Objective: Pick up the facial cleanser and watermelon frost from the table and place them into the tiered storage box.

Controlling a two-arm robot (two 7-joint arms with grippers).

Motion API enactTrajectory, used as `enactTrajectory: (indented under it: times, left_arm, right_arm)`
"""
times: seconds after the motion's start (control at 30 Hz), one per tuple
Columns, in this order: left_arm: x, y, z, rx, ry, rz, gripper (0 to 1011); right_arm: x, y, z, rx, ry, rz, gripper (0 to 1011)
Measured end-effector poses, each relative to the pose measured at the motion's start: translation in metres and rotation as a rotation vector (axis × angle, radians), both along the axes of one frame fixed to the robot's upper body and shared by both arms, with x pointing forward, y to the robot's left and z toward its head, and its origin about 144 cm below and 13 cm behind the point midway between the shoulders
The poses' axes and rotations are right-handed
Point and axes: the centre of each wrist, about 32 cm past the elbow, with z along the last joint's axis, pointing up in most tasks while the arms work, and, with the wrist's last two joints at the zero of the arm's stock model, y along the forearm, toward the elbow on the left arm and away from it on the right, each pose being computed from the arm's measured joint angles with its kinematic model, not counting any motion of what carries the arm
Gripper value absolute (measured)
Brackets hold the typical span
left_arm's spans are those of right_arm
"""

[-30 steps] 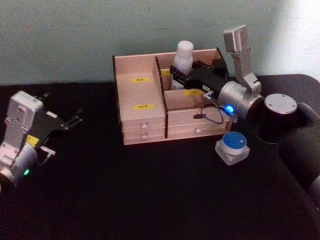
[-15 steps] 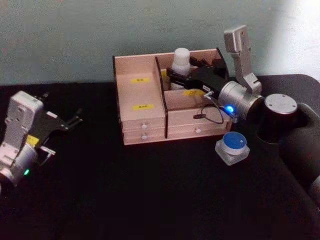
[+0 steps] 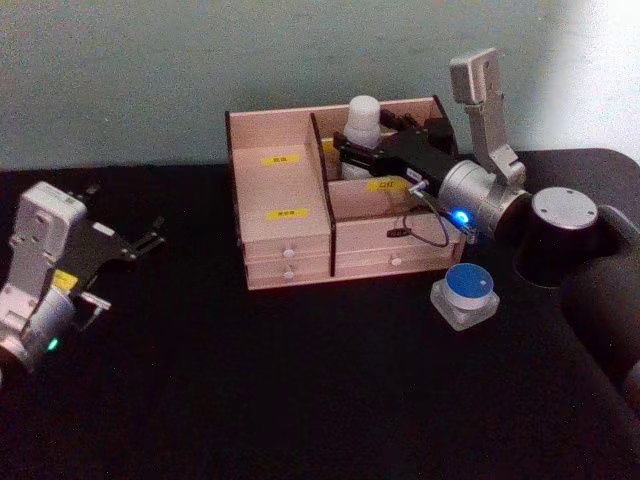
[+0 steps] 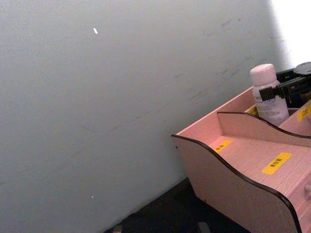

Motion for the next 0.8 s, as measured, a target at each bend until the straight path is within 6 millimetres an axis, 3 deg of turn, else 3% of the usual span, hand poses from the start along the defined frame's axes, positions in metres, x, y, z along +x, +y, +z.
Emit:
enactTrajectory:
  times: [0.3, 0.8]
  left_arm:
    - [0.000, 0.000, 0.000, 0.000, 0.000, 0.000, 1001]
    - [0.000, 0.000, 0.000, 0.000, 0.000, 0.000, 1001]
  right_arm:
    - [-0.022, -0.013, 0.015, 0.007, -0.038, 0.028, 1003]
    - [-0.111, -0.084, 0.029, -0.051, -0.033, 0.054, 1003]
